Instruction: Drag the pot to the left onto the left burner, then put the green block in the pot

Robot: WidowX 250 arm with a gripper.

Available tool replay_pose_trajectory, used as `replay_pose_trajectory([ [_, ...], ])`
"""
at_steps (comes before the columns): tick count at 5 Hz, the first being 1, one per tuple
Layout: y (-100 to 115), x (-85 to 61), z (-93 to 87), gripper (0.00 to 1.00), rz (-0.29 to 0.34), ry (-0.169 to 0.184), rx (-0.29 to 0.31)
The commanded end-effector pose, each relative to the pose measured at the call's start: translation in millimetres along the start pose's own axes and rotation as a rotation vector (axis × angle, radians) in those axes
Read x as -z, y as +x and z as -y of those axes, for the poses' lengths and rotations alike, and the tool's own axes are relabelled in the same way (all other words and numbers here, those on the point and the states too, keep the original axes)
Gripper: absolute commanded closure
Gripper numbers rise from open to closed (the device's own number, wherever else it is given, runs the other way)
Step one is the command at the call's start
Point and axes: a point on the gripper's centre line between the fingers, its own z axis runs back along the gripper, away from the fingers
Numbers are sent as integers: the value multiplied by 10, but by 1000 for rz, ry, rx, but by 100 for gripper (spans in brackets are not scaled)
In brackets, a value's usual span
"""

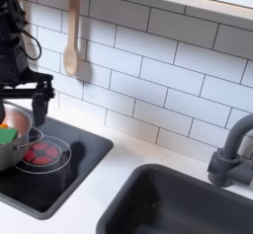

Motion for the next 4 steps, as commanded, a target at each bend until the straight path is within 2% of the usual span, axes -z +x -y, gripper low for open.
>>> replay_pose_trajectory([
  [1, -112, 60, 141, 0, -11, -4, 35],
  [3, -311, 95, 407, 0, -17, -9, 97],
  [4, -359, 98, 447, 0, -11, -1, 112],
])
